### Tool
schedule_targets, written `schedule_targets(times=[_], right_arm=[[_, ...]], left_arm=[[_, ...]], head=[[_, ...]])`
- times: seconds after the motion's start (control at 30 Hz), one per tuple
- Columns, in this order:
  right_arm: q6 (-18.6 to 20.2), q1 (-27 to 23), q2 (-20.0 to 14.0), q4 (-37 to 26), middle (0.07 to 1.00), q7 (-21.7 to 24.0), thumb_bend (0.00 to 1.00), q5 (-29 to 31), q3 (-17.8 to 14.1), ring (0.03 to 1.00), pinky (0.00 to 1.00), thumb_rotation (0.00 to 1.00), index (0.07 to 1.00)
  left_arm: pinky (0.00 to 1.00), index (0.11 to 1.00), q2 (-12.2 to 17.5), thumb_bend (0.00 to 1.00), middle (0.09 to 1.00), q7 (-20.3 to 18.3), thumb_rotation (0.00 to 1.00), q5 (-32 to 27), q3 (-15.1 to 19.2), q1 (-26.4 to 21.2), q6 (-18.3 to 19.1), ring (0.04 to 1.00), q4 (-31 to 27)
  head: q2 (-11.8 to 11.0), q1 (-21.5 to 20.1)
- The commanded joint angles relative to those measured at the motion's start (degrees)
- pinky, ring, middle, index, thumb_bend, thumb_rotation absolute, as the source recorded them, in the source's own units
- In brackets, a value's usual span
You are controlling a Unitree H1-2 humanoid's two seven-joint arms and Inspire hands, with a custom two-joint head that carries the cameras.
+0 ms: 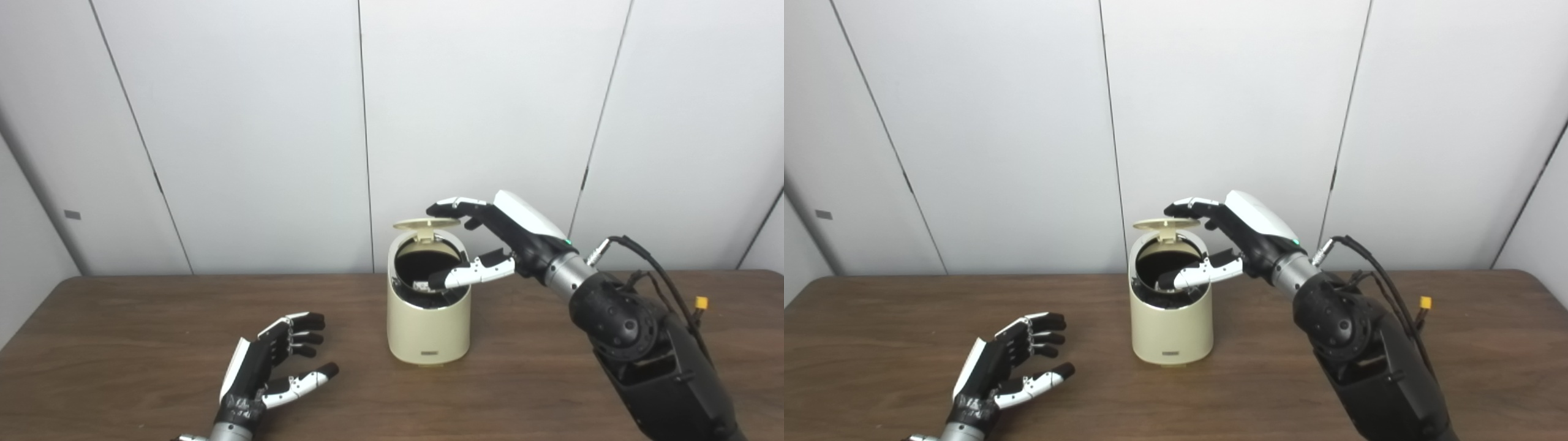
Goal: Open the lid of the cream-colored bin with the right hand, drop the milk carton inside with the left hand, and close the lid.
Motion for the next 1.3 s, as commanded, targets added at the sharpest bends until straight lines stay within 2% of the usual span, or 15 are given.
schedule_targets(times=[0.0, 0.2, 0.47, 0.67, 1.0, 1.2, 1.27], right_arm=[[-1.41, -3.43, -0.95, -1.70, 0.854, 0.26, 0.77, -0.78, -0.20, 0.879, 0.77, 0.56, 0.812], [-1.74, -3.48, -1.49, -2.76, 0.846, 1.82, 0.77, -1.70, 0.54, 0.948, 0.84, 0.55, 0.808], [-3.29, -2.74, -2.82, -4.85, 0.829, 3.77, 0.77, -2.02, 0.69, 0.958, 0.88, 0.54, 0.803], [-3.54, -1.90, -3.80, -6.87, 0.822, 5.19, 0.78, -1.80, 0.65, 0.951, 0.85, 0.54, 0.801], [-2.65, -0.54, -4.25, -9.53, 0.841, 7.41, 0.77, -3.76, 0.66, 0.982, 0.86, 0.56, 0.824], [-2.18, 0.38, -4.36, -10.77, 0.833, 8.59, 0.76, -5.11, 1.12, 0.979, 0.91, 0.54, 0.826], [-2.22, 0.70, -4.27, -11.14, 0.828, 8.98, 0.76, -5.66, 1.24, 0.970, 0.96, 0.54, 0.827]], left_arm=[[0.61, 0.743, -0.29, 0.70, 0.736, 0.09, 0.08, -0.69, -0.01, -0.42, -0.70, 0.685, -0.22], [0.60, 0.739, -0.43, 0.71, 0.733, 0.29, 0.08, -0.38, -0.02, -0.33, -0.95, 0.681, -0.16], [0.60, 0.741, -0.44, 0.70, 0.733, 0.41, 0.10, 0.04, -0.05, -0.04, -0.54, 0.681, -0.70], [0.59, 0.745, -0.44, 0.70, 0.731, 0.42, 0.09, 0.46, -0.20, 0.14, 0.15, 0.673, -1.32], [0.58, 0.745, -0.36, 0.71, 0.725, 0.19, 0.07, 0.37, -0.24, 0.32, 0.34, 0.662, -1.99], [0.59, 0.746, -0.07, 0.71, 0.723, 0.19, 0.08, 0.46, -0.18, 0.60, 0.58, 0.664, -1.97], [0.59, 0.746, -0.05, 0.71, 0.725, 0.19, 0.09, 0.39, -0.14, 0.69, 0.79, 0.665, -2.02]], head=[[0.10, 0.04], [0.33, 0.19], [0.79, 0.32], [1.64, 0.67], [2.36, 0.76], [2.85, 0.61], [2.91, 0.61]])
